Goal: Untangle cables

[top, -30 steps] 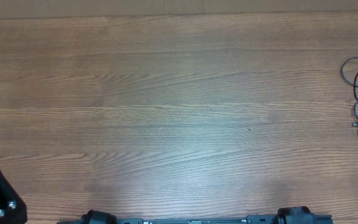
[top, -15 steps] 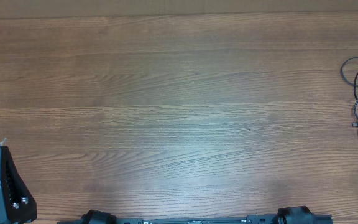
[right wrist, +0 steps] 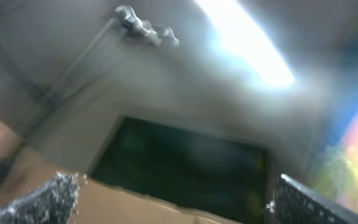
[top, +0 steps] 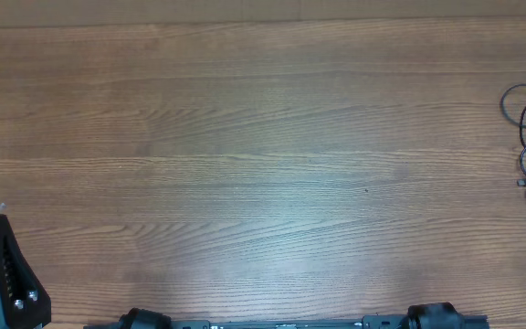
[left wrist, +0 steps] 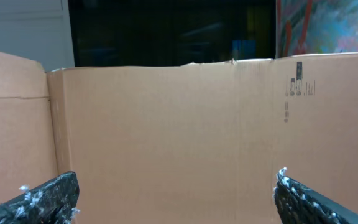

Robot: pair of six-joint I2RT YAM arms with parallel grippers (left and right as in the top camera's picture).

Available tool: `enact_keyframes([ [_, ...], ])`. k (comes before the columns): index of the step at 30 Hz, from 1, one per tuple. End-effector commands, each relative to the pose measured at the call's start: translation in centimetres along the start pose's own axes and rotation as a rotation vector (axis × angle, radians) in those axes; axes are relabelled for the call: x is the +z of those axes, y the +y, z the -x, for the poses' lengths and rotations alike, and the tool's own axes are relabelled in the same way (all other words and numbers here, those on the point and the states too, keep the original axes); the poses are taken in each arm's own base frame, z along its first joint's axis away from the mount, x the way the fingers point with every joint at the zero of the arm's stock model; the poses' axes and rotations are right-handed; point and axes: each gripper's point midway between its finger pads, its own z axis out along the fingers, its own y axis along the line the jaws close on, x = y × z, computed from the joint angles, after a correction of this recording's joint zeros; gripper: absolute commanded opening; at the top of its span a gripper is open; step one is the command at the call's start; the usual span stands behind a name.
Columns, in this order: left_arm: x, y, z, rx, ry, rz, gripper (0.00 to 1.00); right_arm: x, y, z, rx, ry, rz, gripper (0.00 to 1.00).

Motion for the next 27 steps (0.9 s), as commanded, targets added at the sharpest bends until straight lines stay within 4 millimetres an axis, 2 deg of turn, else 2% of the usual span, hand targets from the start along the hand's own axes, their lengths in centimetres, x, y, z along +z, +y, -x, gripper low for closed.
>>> enact_keyframes([
  [1, 0.2, 0.2, -0.1, 0.029, 0.005, 0.017, 1.0, 0.7, -3.9, -5.7, 0.149, 0.073, -0.24, 1.0],
  [7, 0.2, 0.2, -0.1, 0.029, 0.005, 0.017, 1.0, 0.7, -2.9, -17.8, 0.173, 0.224, -0.259, 1.0],
  [10, 0.3, 0.2, 0.2, 0.025, -0.009, 0.019, 1.0, -0.6, -1.9, -24.3, 0.178, 0.318, -0.254, 1.0],
  [12, 0.3, 0.2, 0.3, 0.025, -0.012, 0.019, 1.0, -1.6, -1.1, -27.6, 0.183, 0.368, -0.24, 1.0],
  [15, 0.3, 0.2, 0.2, 0.025, -0.009, 0.019, 1.0, -3.0, -0.2, -31.0, 0.188, 0.4, -0.224, 1.0],
  [17, 0.3, 0.2, 0.1, 0.026, -0.006, 0.019, 1.0, -3.7, 0.1, -32.3, 0.189, 0.407, -0.223, 1.0],
  [22, 0.3, 0.3, 0.1, 0.026, -0.004, 0.026, 1.0, -6.6, 1.3, -37.4, 0.187, 0.537, -0.213, 1.0],
  [27, 0.4, 0.3, 0.1, 0.025, -0.003, 0.026, 1.0, -9.3, 2.2, -41.0, 0.192, 0.634, -0.208, 1.0],
])
